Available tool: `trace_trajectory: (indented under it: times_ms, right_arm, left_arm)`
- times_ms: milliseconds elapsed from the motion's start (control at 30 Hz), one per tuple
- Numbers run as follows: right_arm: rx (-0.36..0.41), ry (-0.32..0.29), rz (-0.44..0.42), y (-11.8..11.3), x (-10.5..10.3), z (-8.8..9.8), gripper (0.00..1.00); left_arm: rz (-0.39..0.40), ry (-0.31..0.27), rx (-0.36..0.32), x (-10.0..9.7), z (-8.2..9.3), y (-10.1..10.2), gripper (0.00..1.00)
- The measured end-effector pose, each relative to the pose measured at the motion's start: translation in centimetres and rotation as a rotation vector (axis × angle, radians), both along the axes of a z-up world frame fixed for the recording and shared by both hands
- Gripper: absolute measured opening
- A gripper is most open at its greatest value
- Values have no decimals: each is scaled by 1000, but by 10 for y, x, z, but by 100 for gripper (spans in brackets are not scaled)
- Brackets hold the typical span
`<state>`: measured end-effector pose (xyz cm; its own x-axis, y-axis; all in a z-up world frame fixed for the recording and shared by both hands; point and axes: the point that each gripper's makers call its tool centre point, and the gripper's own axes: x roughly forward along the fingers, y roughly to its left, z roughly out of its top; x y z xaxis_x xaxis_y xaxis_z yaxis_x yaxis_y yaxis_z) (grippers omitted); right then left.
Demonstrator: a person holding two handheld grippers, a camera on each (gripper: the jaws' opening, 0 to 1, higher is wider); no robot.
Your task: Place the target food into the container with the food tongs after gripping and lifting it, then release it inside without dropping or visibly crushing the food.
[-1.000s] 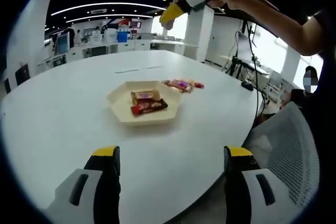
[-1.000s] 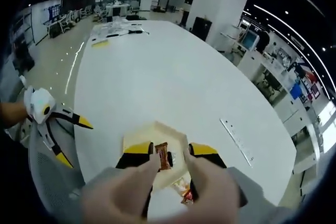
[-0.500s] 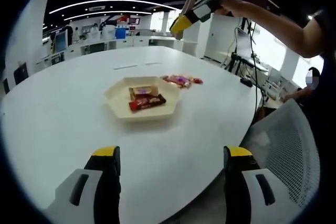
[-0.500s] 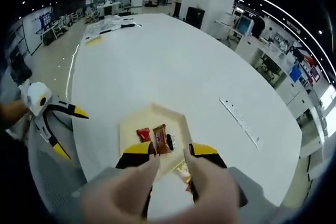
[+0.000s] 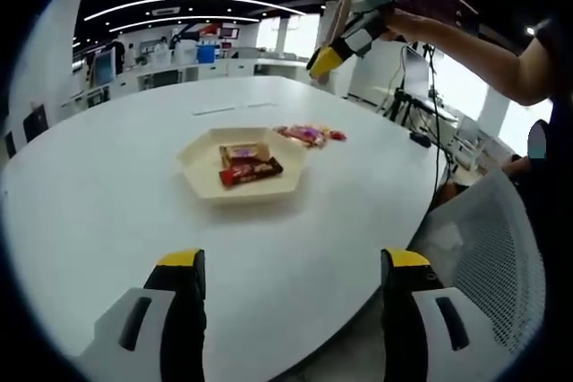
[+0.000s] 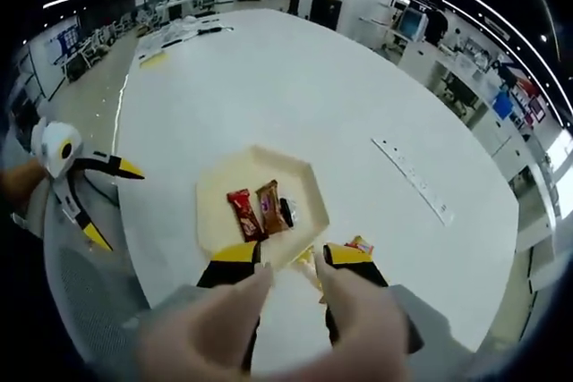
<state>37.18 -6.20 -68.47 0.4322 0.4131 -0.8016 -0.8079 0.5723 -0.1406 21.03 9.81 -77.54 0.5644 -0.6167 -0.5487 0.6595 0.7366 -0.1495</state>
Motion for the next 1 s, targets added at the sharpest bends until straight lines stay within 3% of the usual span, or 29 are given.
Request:
trace_trajectory:
  times_ms: [267,467,1000]
  right_arm:
    - [-7,8,-51,-25,2,-4,27]
    - [-18,18,-103,-51,2,-10,27]
    - [-36,48,-181,-89,0,-24,27]
  left_arm:
    - [1,8,-6,-1,0,0,77]
    - [-23,21,30,-4,-7,-2,77]
    - [-22,38,49,-5,-12,-1,77]
